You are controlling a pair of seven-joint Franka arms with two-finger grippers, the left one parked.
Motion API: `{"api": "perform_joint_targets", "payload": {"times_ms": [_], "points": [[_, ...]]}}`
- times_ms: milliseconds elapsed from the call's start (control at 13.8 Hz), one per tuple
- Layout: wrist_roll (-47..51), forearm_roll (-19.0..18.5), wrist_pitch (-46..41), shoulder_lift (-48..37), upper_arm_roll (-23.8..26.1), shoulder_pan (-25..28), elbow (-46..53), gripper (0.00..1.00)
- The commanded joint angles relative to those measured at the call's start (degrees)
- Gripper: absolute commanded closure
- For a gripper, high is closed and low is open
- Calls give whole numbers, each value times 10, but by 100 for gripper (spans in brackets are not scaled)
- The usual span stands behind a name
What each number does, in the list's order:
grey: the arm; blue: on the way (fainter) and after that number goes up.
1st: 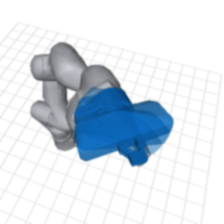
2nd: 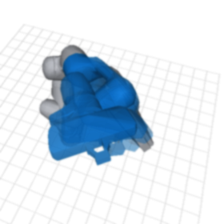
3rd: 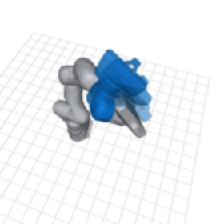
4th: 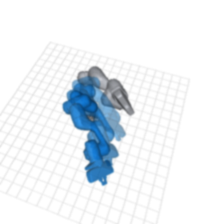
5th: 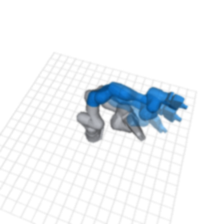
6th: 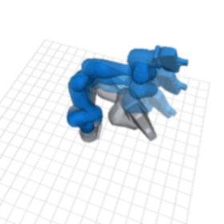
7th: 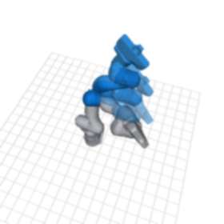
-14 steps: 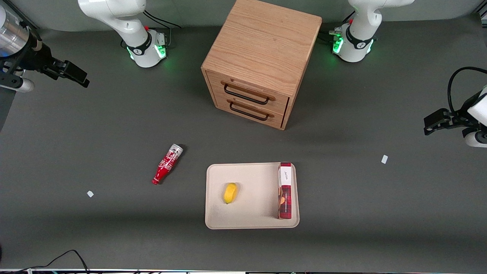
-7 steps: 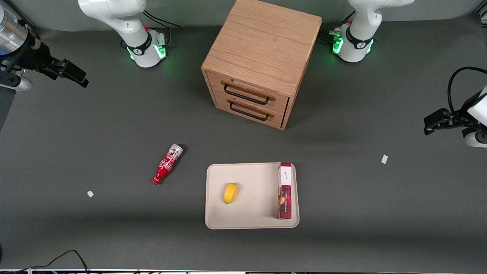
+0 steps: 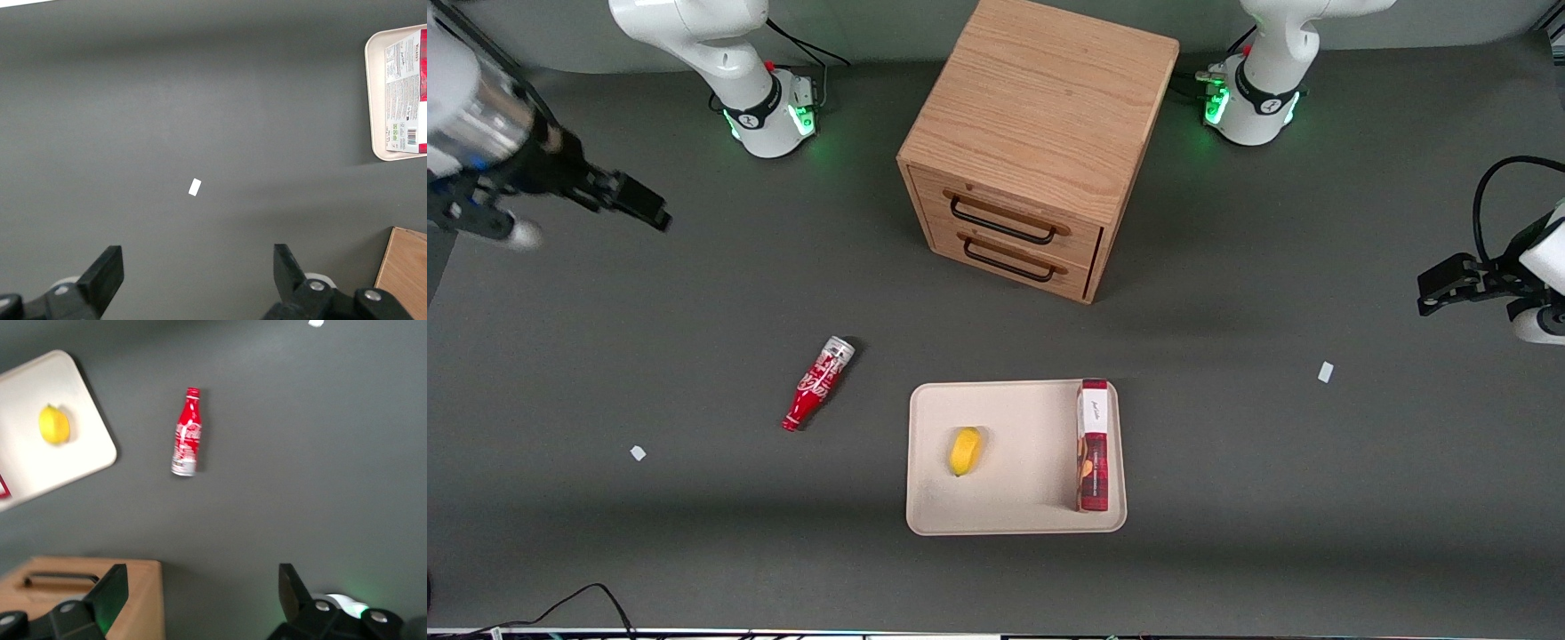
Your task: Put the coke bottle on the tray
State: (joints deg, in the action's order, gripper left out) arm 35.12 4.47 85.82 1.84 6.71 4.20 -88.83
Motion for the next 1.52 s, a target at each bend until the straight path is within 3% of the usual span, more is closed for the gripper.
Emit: {"api": "perform_joint_targets", "payload": {"times_ms": [0, 217, 723, 867, 940, 1012, 1084, 1446], "points": [[99, 17, 52, 119, 17, 5, 22, 0], [179, 16, 171, 191, 21, 19, -40, 0], [183, -27, 457, 272, 20, 19, -212, 0], [183, -35, 504, 283, 20, 19, -233, 0], [183, -35, 517, 291, 20, 19, -234, 9], [182, -37, 530, 296, 20, 19, -234, 60], [182, -42, 538, 301, 20, 19, -234, 100], [173, -48, 518, 281, 21, 19, -225, 100]]}}
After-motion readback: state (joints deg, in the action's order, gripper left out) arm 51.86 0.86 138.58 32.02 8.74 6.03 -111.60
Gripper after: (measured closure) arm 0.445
